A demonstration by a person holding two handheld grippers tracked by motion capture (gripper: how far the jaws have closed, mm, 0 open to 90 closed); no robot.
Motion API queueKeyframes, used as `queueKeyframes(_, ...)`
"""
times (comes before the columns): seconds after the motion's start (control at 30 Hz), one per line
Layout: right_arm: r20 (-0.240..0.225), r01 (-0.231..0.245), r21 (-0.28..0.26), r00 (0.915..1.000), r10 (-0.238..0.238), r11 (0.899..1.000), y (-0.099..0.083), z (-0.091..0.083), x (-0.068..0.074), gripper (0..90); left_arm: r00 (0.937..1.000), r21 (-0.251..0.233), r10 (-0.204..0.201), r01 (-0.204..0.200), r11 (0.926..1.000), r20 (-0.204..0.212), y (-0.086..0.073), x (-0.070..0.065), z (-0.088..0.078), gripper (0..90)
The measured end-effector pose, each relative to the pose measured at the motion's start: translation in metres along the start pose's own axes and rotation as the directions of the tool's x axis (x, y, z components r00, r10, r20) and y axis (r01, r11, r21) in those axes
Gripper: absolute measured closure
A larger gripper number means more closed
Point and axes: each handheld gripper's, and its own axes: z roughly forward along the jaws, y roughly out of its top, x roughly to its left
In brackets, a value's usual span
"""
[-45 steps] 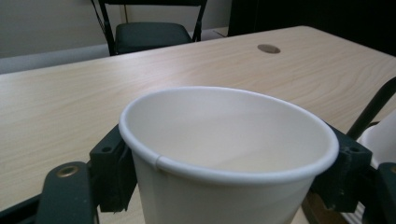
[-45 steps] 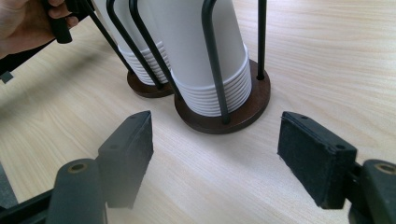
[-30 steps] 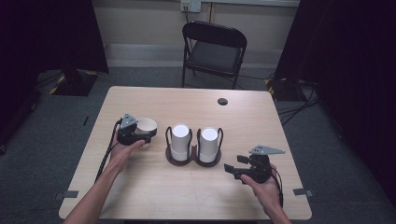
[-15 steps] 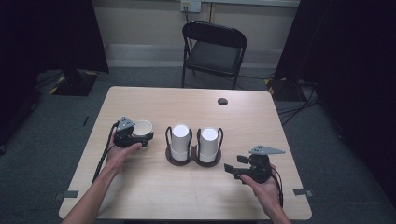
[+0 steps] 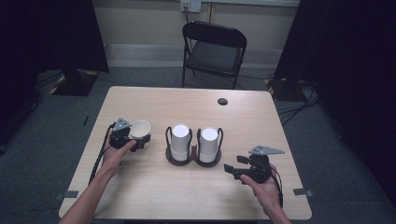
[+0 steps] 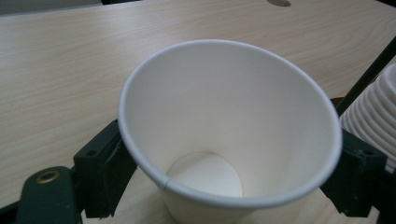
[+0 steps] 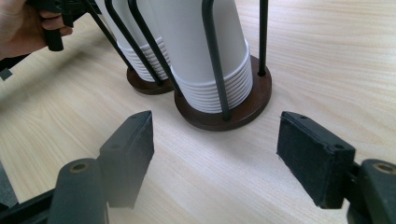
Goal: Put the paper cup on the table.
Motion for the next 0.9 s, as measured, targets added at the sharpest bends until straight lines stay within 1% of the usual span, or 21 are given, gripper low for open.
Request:
queueKeyframes(0.03,0.001,0.0,0.0,1.0,0.0,1.0,0.0,0.0,0.0,27.2,1.0,0.002,0.007,-0.007,1.0,0.006,0.0,-0.001,-0.003,15.6)
queueKeyframes(0.1,0.004,0.0,0.0,1.0,0.0,1.0,0.0,0.0,-0.001,27.3,0.9996,0.002,0.028,-0.028,0.9996,-0.001,0.001,-0.003,-0.008,15.7)
queueKeyframes(0.17,0.005,-0.001,0.0,1.0,0.001,1.0,0.0,0.0,-0.001,27.3,0.9997,-0.015,0.02,-0.019,0.9997,0.011,0.0,-0.004,-0.011,15.6)
queueKeyframes(0.2,0.006,0.0,0.001,1.0,0.0,1.0,0.0,0.0,0.0,27.2,0.9995,-0.016,0.028,-0.028,0.9995,0.011,0.0,-0.005,-0.013,15.6)
queueKeyframes(0.23,0.005,0.0,-0.001,1.0,0.0,1.0,0.0,0.0,0.0,27.1,0.9988,-0.01,0.049,-0.049,0.9987,0.002,-0.001,-0.006,-0.014,15.7)
queueKeyframes(0.33,0.012,-0.003,-0.004,0.9999,0.003,1.0,0.0,0.0,-0.001,25.3,0.998,0.001,0.063,-0.063,0.998,-0.001,-0.003,-0.006,-0.017,15.8)
queueKeyframes(0.37,0.015,-0.004,-0.003,0.9999,0.004,1.0,0.0,0.0,-0.001,24.9,0.9982,-0.006,0.06,-0.061,0.9981,-0.002,-0.004,-0.005,-0.018,15.7)
queueKeyframes(0.4,0.018,-0.004,-0.004,0.9998,0.004,1.0,0.0,0.0,-0.002,24.4,0.999,-0.006,0.044,-0.044,0.999,-0.004,-0.006,-0.002,-0.019,15.7)
queueKeyframes(0.47,0.021,-0.008,-0.008,0.9997,0.009,1.0,0.0,-0.001,-0.002,22.9,0.9989,-0.001,0.047,-0.047,0.9989,-0.01,-0.007,0.0,-0.021,15.7)
queueKeyframes(0.53,0.023,-0.011,-0.012,0.9997,0.011,1.0,0.0,-0.002,-0.003,21.6,0.9985,0.011,0.055,-0.055,0.9984,-0.004,-0.007,0.0,-0.025,15.6)
queueKeyframes(0.57,0.024,-0.009,-0.014,0.9997,0.01,1.0,-0.001,-0.003,-0.003,21.2,0.9983,0.009,0.059,-0.059,0.9982,-0.002,-0.007,0.0,-0.027,15.6)
queueKeyframes(0.67,0.031,-0.01,-0.016,0.9995,0.011,1.0,-0.001,-0.003,-0.005,20.6,0.9991,0.004,0.043,-0.043,0.9991,0.001,-0.007,-0.001,-0.033,15.6)
queueKeyframes(0.7,0.032,-0.012,-0.017,0.9994,0.013,1.0,-0.001,-0.003,-0.005,20.5,0.9992,0.004,0.04,-0.04,0.9992,0.007,-0.006,-0.002,-0.036,15.6)
queueKeyframes(0.77,0.036,-0.013,-0.018,0.9993,0.014,1.0,-0.001,-0.004,-0.005,20.5,0.9986,0.012,0.052,-0.052,0.9986,0.001,-0.005,-0.005,-0.04,15.6)
queueKeyframes(0.8,0.035,-0.016,-0.022,0.9993,0.017,1.0,-0.001,-0.004,-0.005,20.5,0.9984,0.019,0.057,-0.057,0.9982,0.005,-0.005,-0.006,-0.041,15.7)
queueKeyframes(0.83,0.036,-0.016,-0.023,0.9992,0.017,1.0,-0.001,-0.004,-0.005,20.5,0.9986,0.027,0.052,-0.052,0.9982,0.009,-0.006,-0.008,-0.042,15.7)
queueKeyframes(0.87,0.039,-0.017,-0.023,0.9991,0.017,1.0,0.0,-0.005,-0.006,20.6,0.9983,0.032,0.057,-0.057,0.9978,0.007,-0.007,-0.011,-0.044,15.9)
queueKeyframes(0.9,0.04,-0.015,-0.026,0.9991,0.016,1.0,-0.001,-0.005,-0.006,20.6,0.9985,0.028,0.053,-0.053,0.9982,0.009,-0.009,-0.014,-0.045,15.9)
